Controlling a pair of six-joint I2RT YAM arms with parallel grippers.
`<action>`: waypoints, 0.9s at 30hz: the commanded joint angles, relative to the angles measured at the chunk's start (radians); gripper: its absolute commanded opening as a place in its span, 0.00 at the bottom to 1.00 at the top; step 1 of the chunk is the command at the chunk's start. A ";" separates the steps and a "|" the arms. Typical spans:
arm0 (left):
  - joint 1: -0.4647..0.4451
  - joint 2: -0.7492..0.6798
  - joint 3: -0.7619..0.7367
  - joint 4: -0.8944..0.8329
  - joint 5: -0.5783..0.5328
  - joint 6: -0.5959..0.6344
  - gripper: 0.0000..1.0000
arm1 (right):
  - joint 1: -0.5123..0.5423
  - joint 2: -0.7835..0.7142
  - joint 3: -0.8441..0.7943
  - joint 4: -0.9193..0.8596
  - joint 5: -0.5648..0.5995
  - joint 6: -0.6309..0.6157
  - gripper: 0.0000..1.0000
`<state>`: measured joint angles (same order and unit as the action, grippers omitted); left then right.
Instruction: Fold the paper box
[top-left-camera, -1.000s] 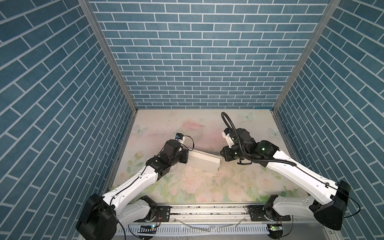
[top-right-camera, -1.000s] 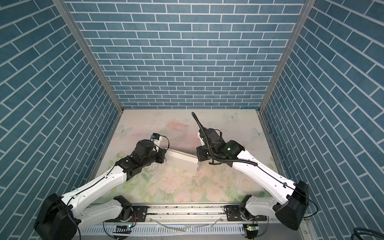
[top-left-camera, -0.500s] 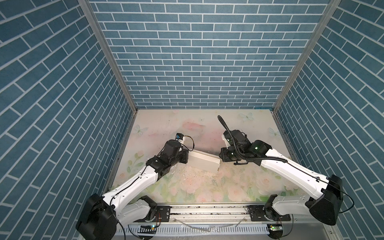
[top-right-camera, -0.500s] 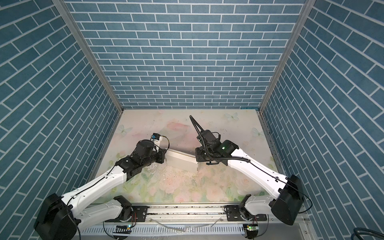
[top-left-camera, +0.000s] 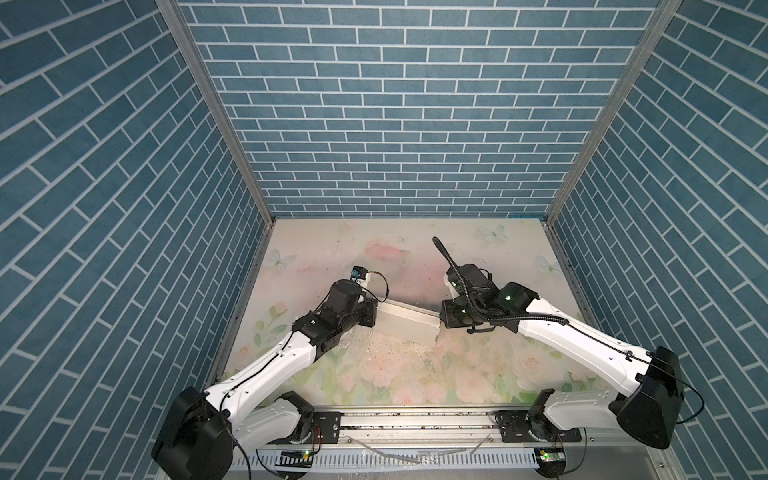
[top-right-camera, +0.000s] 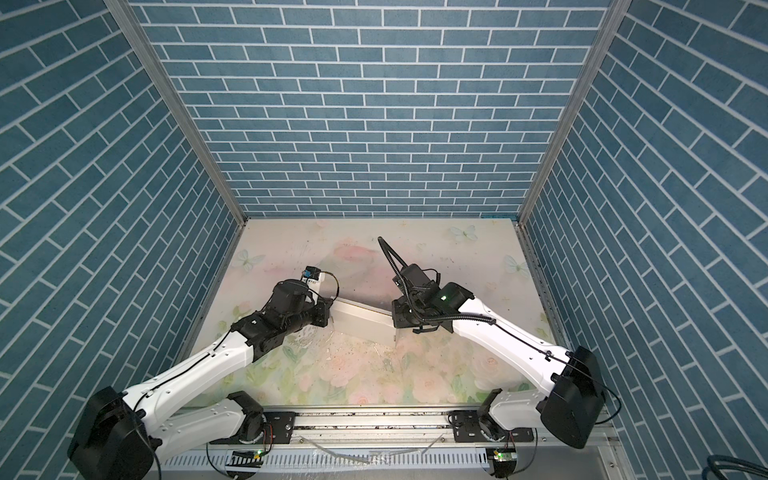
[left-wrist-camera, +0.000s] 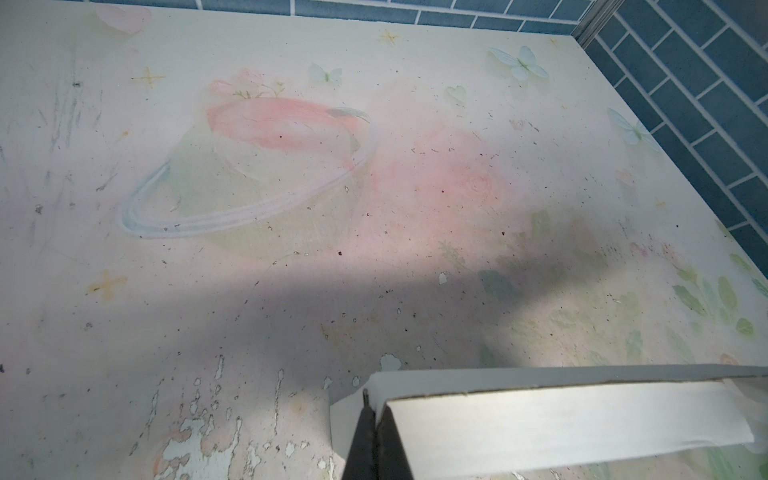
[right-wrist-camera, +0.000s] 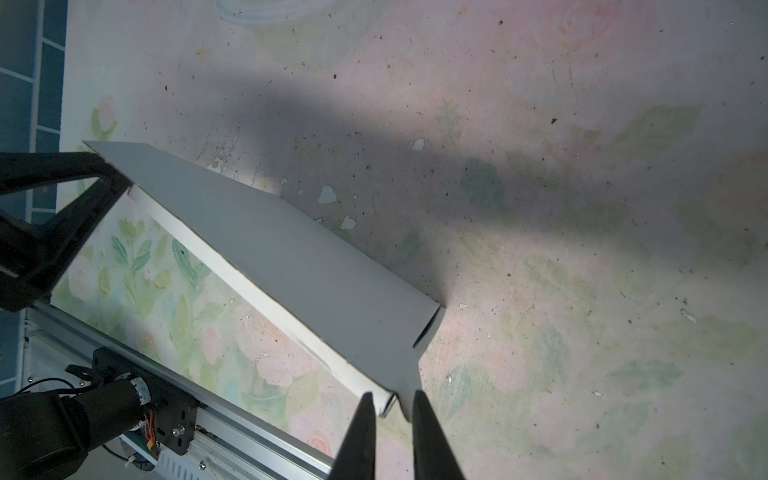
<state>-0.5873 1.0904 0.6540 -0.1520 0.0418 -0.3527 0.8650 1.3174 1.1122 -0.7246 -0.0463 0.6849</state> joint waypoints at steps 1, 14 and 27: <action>-0.011 0.025 -0.028 -0.143 0.012 -0.001 0.00 | -0.002 0.014 -0.028 0.006 0.002 0.041 0.17; -0.013 0.028 -0.033 -0.136 0.013 -0.003 0.00 | -0.003 0.023 -0.023 0.042 -0.030 0.051 0.10; -0.013 0.029 -0.036 -0.135 0.012 -0.003 0.00 | -0.002 0.029 -0.035 0.064 -0.035 0.071 0.05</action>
<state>-0.5877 1.0927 0.6540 -0.1497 0.0376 -0.3527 0.8612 1.3277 1.1088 -0.7021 -0.0570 0.7143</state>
